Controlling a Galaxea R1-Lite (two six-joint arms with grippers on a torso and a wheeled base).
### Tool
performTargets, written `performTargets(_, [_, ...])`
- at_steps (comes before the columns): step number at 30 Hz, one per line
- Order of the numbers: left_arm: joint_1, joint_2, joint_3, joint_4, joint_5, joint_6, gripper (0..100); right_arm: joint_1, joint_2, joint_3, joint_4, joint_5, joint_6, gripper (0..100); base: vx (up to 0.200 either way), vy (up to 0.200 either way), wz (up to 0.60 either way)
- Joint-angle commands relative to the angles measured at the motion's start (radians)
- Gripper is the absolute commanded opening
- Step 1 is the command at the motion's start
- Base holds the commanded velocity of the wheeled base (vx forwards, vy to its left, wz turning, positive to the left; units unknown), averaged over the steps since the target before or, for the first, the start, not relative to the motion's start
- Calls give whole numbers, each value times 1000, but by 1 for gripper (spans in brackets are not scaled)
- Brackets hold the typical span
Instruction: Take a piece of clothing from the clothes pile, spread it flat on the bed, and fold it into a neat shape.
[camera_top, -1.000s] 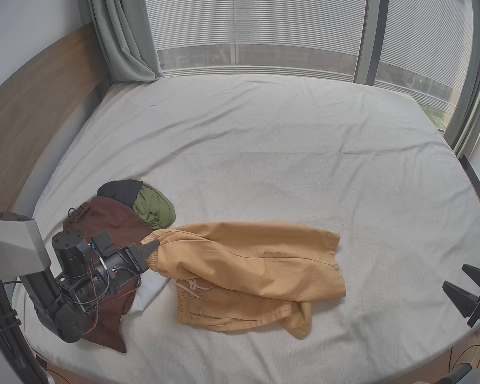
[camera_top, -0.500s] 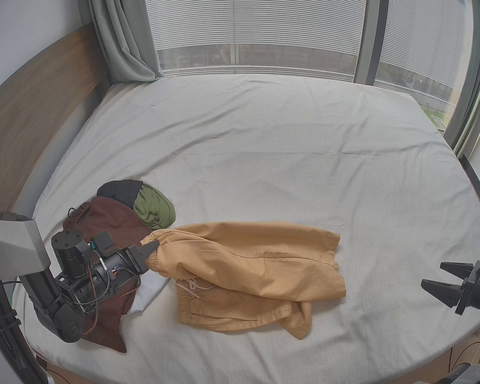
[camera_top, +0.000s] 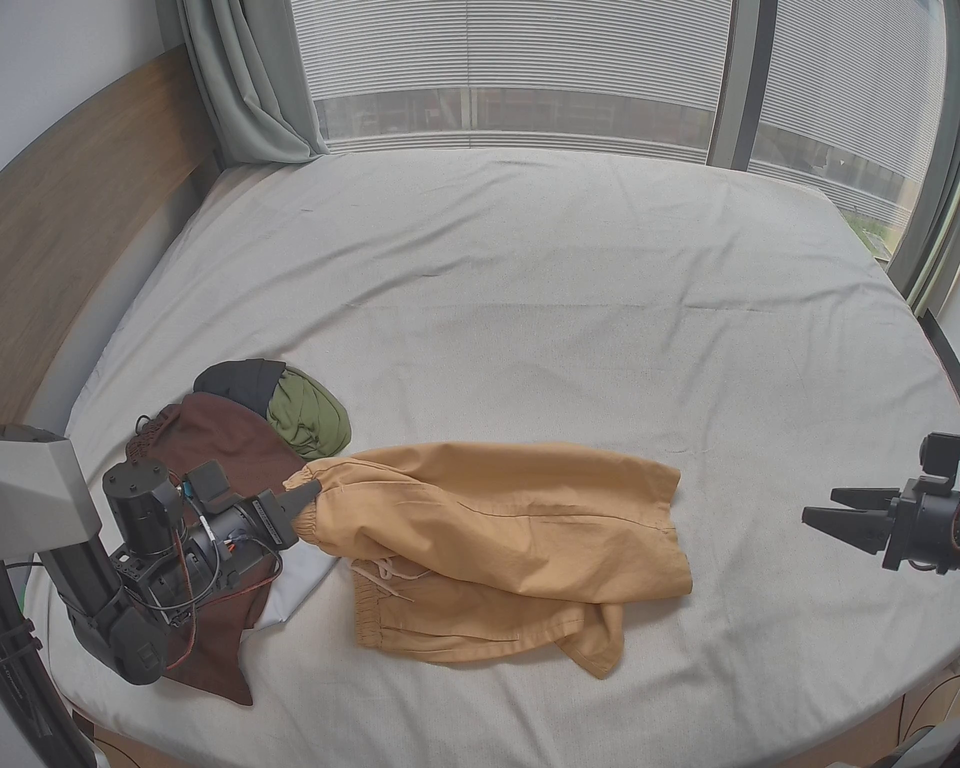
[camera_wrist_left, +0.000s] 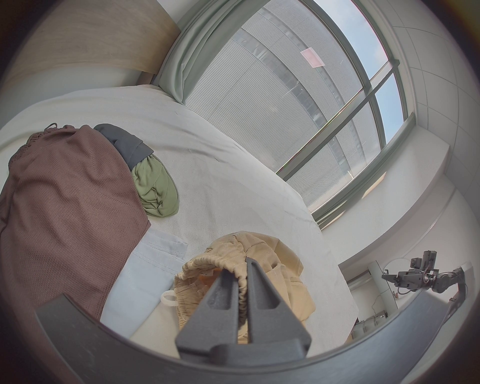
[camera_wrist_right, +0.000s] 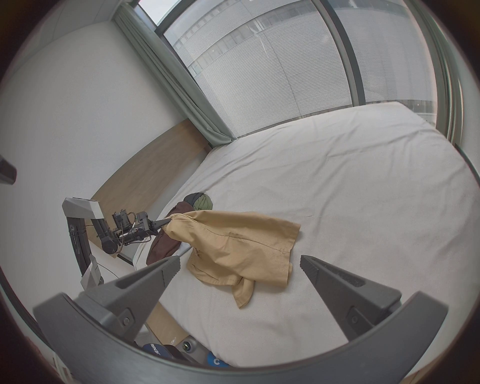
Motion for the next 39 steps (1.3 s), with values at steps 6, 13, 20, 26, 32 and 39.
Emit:
performTargets(6, [2,6,-16,0,-1,0,0,5,156,8,-97,50,144,100,0,0,0])
performTargets(13, [2,8,-16,0,-1,-2,0,5,229,8,-190,53,195,100,0,0,0])
performTargets(20, [2,9,-16,0,-1,-2,0,8,382,8,-344,51,236,100,0,0,0])
performTargets(26, [2,11,-19,0,-1,-2,0,6,442,10,-440,51,291,100,0,0,0])
performTargets(32, [2,14,-19,0,-1,-2,0,14,549,11,-555,45,324,100,0,0,0])
performTargets(39, [2,13,-19,0,-3,-2,0,21,686,16,-701,35,324,100,0,0,0])
